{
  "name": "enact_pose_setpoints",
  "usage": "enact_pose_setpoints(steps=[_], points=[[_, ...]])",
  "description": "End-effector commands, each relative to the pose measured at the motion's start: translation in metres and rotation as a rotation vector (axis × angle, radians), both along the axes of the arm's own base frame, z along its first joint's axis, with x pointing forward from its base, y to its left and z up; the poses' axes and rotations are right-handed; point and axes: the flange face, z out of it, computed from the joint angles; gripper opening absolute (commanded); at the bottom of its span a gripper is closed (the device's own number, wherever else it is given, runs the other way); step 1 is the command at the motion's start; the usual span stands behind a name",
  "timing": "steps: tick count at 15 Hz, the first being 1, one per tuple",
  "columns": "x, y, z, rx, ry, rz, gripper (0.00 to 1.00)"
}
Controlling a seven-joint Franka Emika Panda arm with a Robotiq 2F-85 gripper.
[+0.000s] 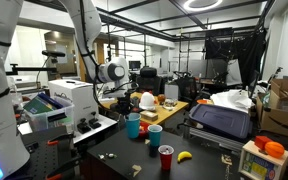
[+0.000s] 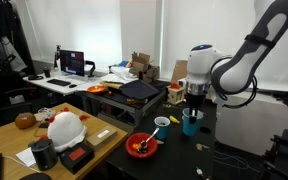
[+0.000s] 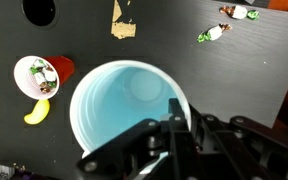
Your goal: Pour the things in the blue cup into the red cup
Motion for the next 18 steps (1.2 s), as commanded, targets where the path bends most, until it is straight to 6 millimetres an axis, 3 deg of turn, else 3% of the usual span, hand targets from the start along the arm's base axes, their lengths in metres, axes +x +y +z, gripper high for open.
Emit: enact_pose_setpoints(steps=[1, 6, 10, 18], points=[[0.021, 0.016, -0.029, -0.036, -0.01, -0.029, 0.01], [0.041, 0.033, -0.068, -0.082, -0.001, -0.037, 0.01], [0.047, 0.045, -0.094, -0.075, 0.036, -0.028, 0.01], [0.055, 0.067, -0.125, -0.022, 0.092, -0.067, 0.01]])
